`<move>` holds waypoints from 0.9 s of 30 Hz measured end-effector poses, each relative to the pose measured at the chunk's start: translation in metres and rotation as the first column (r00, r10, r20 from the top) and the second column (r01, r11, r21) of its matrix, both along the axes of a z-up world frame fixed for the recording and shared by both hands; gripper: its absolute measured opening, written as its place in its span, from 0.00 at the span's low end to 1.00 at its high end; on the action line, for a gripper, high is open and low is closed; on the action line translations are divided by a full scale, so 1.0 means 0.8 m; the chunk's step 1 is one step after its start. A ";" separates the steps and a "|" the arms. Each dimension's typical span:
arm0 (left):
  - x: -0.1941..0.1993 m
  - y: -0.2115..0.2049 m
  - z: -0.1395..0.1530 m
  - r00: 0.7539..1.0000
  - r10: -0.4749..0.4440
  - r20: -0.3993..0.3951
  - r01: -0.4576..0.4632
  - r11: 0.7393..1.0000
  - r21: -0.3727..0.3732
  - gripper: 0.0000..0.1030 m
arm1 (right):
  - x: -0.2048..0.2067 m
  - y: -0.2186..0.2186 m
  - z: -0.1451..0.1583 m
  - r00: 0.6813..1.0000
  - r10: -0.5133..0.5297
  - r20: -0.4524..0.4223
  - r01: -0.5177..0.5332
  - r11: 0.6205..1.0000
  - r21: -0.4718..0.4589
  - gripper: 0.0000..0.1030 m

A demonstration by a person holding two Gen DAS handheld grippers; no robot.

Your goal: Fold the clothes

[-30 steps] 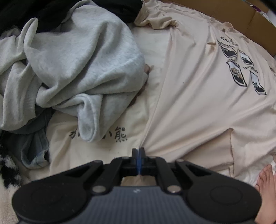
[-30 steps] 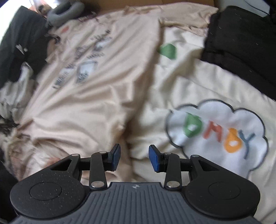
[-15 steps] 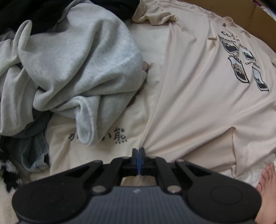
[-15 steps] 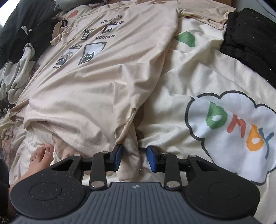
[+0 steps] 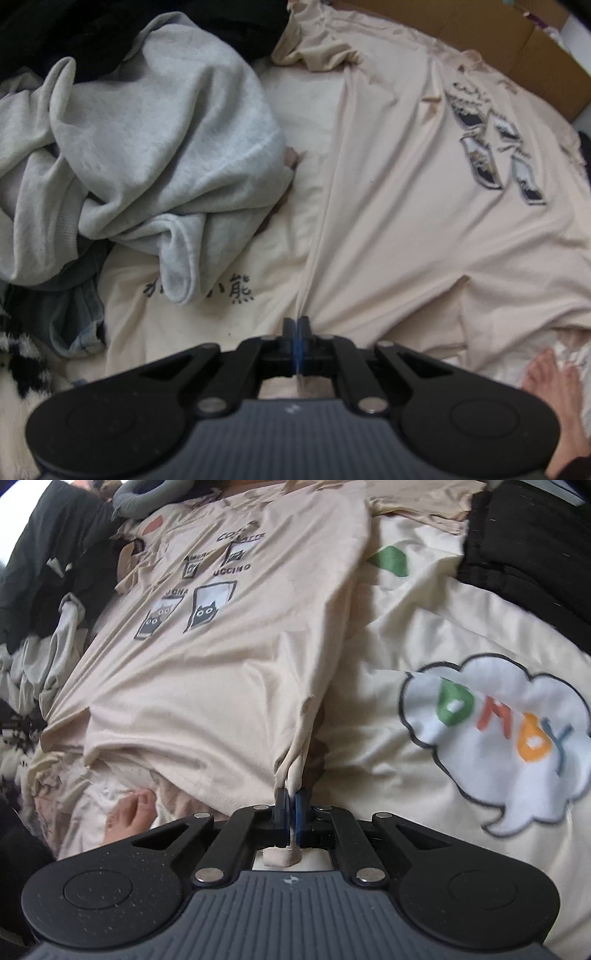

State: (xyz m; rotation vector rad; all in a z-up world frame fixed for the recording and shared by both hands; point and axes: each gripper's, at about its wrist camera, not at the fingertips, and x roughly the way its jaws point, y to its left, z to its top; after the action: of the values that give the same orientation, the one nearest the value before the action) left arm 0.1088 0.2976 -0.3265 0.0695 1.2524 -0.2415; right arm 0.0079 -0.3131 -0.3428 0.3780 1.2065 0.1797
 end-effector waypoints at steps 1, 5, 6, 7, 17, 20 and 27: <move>-0.002 0.001 0.006 1.000 0.003 0.001 -0.003 1.000 -0.016 0.00 | -0.002 -0.003 0.005 1.000 -0.017 -0.005 0.017 1.000 0.008 0.00; -0.006 0.001 0.033 1.000 0.010 0.006 -0.010 0.997 -0.081 0.00 | -0.010 -0.009 0.031 0.998 -0.063 -0.009 0.063 0.998 0.030 0.00; -0.007 0.002 0.039 1.000 0.010 0.006 -0.010 0.995 -0.096 0.00 | -0.011 -0.010 0.039 0.997 -0.071 -0.008 0.071 0.997 0.029 0.00; -0.008 0.003 0.046 1.000 0.010 0.006 -0.009 0.994 -0.112 0.00 | -0.012 -0.011 0.045 0.997 -0.076 -0.007 0.077 0.997 0.028 0.00; -0.009 0.021 0.025 0.996 0.041 -0.076 -0.049 0.993 -0.111 0.00 | -0.014 -0.026 0.033 0.988 -0.108 -0.110 0.106 0.994 -0.019 0.00; -0.010 0.017 -0.006 0.994 0.042 -0.105 -0.051 0.995 -0.087 0.00 | -0.014 -0.021 0.007 0.982 -0.120 -0.147 0.116 0.993 -0.036 0.00; -0.009 0.007 -0.067 0.983 0.086 -0.163 -0.093 0.995 -0.040 0.01 | -0.008 -0.011 -0.043 0.965 -0.161 -0.206 0.151 0.986 -0.065 0.00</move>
State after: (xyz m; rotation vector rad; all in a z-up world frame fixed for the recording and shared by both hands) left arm 0.1014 0.3035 -0.3802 -0.0479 1.4063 -0.2016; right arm 0.0015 -0.3217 -0.3771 0.4558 1.3807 -0.0269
